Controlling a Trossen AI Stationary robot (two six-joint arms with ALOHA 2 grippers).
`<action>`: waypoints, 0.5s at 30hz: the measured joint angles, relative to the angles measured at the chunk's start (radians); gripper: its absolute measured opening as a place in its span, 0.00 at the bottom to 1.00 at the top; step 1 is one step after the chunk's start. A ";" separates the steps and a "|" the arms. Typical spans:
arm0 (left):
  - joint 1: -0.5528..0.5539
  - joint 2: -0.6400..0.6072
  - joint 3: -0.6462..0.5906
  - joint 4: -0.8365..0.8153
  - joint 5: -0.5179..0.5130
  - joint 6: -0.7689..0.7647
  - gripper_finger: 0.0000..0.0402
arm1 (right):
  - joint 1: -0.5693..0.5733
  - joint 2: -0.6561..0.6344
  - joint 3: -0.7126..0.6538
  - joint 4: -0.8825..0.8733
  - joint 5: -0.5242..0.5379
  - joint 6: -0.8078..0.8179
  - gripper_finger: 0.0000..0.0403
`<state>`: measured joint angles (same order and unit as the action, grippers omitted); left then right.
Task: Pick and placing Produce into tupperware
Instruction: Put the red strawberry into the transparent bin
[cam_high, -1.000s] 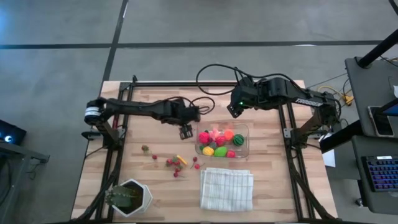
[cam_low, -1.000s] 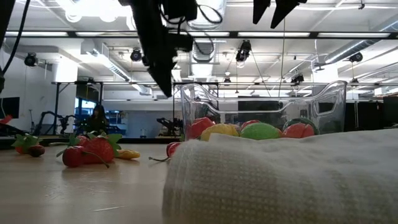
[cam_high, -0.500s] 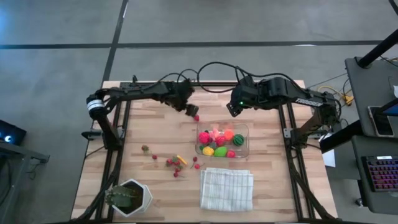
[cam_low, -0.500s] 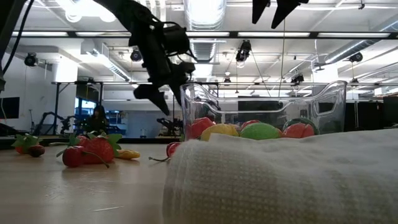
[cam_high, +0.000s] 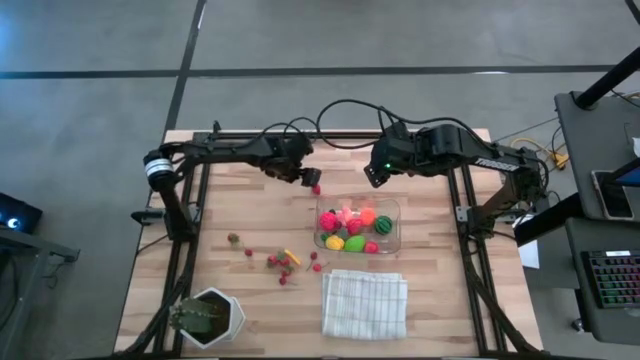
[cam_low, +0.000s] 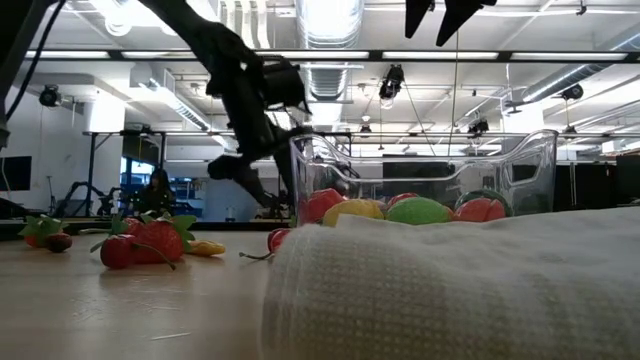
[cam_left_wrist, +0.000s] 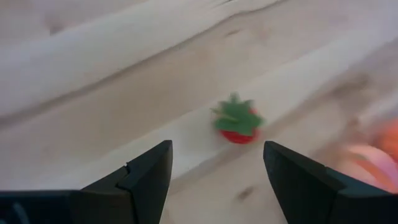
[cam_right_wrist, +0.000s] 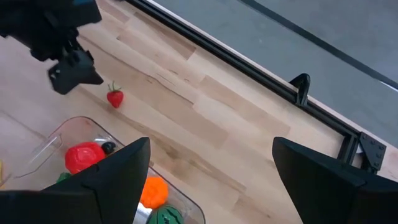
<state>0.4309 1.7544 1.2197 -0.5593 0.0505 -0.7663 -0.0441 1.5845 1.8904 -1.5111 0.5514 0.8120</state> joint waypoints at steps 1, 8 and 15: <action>0.000 0.011 -0.004 0.002 -0.001 -0.018 0.59 | 0.000 0.000 0.000 0.000 0.000 0.000 0.82; -0.014 0.057 -0.011 0.036 0.000 -0.136 0.59 | 0.000 0.001 0.000 0.002 0.006 -0.009 0.82; -0.037 0.055 -0.011 0.139 0.001 -0.174 0.59 | 0.000 0.001 0.000 0.001 0.009 -0.009 0.82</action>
<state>0.3935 1.8095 1.2091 -0.4198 0.0513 -0.9400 -0.0441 1.5856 1.8904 -1.5097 0.5606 0.8032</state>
